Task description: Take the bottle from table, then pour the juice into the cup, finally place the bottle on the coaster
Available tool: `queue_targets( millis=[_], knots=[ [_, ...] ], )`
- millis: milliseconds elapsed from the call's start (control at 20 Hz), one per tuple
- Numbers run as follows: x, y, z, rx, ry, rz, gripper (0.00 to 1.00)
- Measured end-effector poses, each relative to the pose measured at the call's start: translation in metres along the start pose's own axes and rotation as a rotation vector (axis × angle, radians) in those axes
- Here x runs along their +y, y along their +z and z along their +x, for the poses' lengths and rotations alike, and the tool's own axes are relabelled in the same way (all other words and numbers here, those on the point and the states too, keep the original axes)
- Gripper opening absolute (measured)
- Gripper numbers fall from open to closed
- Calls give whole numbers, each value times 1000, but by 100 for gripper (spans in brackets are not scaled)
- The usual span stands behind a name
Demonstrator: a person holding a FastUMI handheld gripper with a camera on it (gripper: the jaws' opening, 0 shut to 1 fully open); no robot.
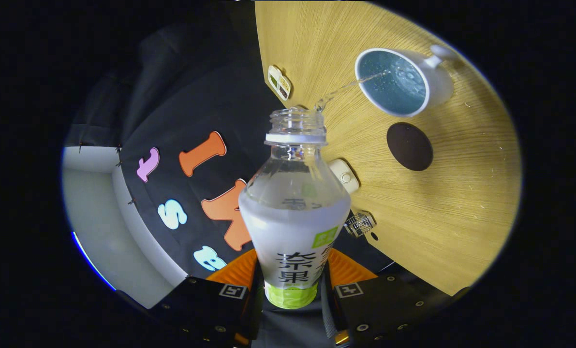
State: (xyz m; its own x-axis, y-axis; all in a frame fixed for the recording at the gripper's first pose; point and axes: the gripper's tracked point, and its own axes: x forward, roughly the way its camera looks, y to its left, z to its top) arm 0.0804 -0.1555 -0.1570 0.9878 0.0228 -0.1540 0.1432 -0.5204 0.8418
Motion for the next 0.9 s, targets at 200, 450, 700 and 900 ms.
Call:
queue_targets(
  millis=[200,450,700,900],
  knots=[
    [-4,1,1,-1,-11,-11,52],
    [-24,3,0,-19,-75,-135,52],
    [-40,3,5,-20,-128,-370,52],
    [-40,12,7,-30,-157,-637,52]
  ],
)
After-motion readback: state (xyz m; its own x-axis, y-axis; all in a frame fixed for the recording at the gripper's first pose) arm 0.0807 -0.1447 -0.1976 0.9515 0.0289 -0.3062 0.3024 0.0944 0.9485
